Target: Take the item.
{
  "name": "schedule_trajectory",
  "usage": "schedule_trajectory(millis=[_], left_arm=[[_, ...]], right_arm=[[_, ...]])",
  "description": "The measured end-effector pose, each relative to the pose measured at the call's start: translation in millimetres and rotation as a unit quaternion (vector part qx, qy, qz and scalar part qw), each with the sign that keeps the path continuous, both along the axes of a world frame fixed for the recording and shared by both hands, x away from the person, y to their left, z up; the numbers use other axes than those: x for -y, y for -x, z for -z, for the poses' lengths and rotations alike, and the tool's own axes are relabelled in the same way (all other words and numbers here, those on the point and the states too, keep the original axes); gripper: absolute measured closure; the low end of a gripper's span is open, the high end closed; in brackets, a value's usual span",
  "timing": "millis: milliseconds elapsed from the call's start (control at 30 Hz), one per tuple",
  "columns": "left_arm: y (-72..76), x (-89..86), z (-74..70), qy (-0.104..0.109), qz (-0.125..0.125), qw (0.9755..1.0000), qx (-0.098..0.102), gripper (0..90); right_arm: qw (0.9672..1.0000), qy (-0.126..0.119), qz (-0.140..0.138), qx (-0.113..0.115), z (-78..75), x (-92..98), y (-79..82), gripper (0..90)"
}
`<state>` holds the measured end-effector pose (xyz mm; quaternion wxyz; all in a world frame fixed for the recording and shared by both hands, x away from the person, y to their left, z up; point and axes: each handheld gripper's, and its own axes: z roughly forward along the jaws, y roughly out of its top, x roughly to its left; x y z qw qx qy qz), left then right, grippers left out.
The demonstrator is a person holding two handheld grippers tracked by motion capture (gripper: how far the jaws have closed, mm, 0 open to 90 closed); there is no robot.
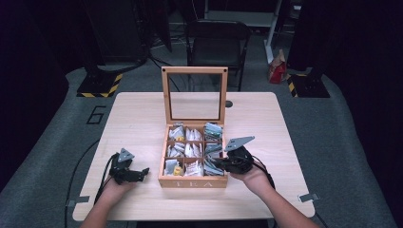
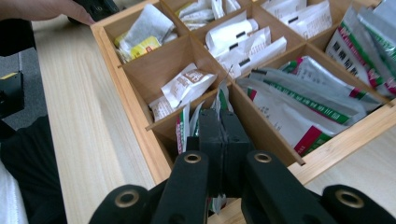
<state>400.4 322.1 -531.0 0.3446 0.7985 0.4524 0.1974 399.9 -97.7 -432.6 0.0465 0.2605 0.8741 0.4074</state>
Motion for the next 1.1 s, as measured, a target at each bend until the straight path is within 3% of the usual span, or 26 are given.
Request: schedule_trajectory(millis=[367,700,1100], left_arm=[[-0.5,0.1,-0.7,-0.001,0.001,1.0000,-0.003,4.0],[-0.5,0.0,-0.7,-0.002,0.002,1.0000,-0.003,4.0],[-0.5,-0.1,-0.8,-0.002,0.002,1.0000,-0.003,4.0]], right_arm=[[0.9998,-0.018,-0.006,0.004,-23.0,5.6,0.7,89.9],[0.9994,-0.023,-0.015,0.020,-44.4,8.1,1.8,89.9],[0.9990,-0.033,-0.004,0.029,-61.7,17.5,1.7,89.9]])
